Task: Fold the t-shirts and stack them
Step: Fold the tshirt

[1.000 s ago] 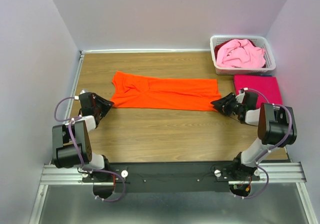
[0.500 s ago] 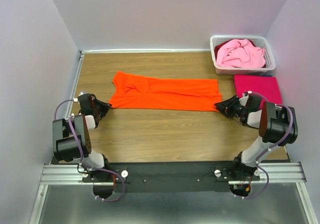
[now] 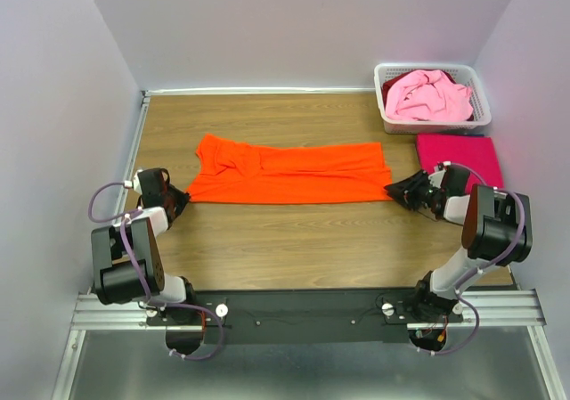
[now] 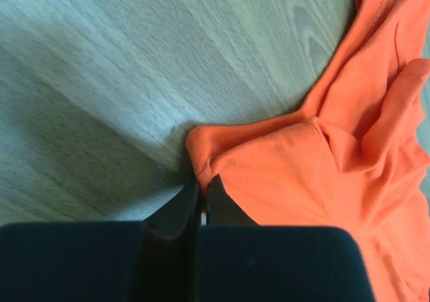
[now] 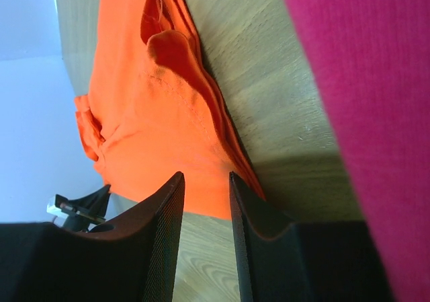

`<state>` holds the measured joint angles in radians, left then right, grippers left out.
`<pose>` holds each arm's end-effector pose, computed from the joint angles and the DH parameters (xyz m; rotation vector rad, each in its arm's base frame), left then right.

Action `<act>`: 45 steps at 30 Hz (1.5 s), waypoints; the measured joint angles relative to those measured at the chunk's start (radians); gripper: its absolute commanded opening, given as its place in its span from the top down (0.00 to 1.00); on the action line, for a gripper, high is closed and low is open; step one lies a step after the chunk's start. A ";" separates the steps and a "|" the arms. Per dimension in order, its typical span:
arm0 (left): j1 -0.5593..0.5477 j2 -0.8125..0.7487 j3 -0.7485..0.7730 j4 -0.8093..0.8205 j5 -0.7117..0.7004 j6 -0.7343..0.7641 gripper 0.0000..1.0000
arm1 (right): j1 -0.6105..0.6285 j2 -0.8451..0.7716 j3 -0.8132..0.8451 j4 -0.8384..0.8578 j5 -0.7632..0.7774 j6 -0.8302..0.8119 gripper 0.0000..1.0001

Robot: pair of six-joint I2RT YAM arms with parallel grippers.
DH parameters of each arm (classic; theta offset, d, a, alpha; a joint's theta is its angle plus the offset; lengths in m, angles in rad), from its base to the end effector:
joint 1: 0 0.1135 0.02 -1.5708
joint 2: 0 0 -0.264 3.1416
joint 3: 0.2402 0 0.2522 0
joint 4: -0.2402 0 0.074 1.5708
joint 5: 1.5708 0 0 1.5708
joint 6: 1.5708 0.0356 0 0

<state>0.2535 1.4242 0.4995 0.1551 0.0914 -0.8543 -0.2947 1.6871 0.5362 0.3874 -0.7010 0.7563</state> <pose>0.2481 0.0609 0.1390 -1.2085 2.0412 -0.4008 0.2731 -0.0589 0.1065 0.8460 2.1772 1.0468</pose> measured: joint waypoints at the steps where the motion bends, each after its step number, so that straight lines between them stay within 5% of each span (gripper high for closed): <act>1: 0.000 -0.002 0.000 -0.003 -0.002 -0.003 0.96 | 0.000 -0.001 0.002 -0.006 0.000 -0.003 0.60; 9: 0.001 -0.069 -0.021 -0.078 -0.020 -0.024 0.57 | -0.001 -0.040 0.014 -0.091 0.001 -0.040 0.56; 13: 0.006 -0.156 -0.023 -0.158 -0.033 -0.021 0.52 | -0.003 -0.082 0.035 -0.154 0.001 -0.055 0.54; 18: 0.007 -0.273 0.002 -0.248 -0.034 0.002 0.54 | 0.000 -0.116 0.106 -0.186 -0.010 -0.061 0.54; 21: -0.001 -0.346 0.044 -0.277 -0.034 0.031 0.69 | 0.029 -0.113 0.152 -0.192 -0.026 -0.062 0.54; 25: -0.033 -0.364 0.082 -0.228 0.001 0.066 0.72 | 0.114 -0.080 0.211 -0.195 -0.035 -0.065 0.54; 35: -0.167 0.000 0.089 -0.037 0.120 0.065 0.86 | 0.199 0.083 0.239 -0.073 -0.075 -0.021 0.54; 45: -0.013 0.116 0.063 0.056 0.151 0.006 0.88 | 0.159 0.183 0.198 -0.007 -0.099 -0.011 0.55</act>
<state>0.2405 1.5398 0.5621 0.2108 0.2420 -0.8482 -0.1360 1.8706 0.7341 0.3805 -0.8001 0.7456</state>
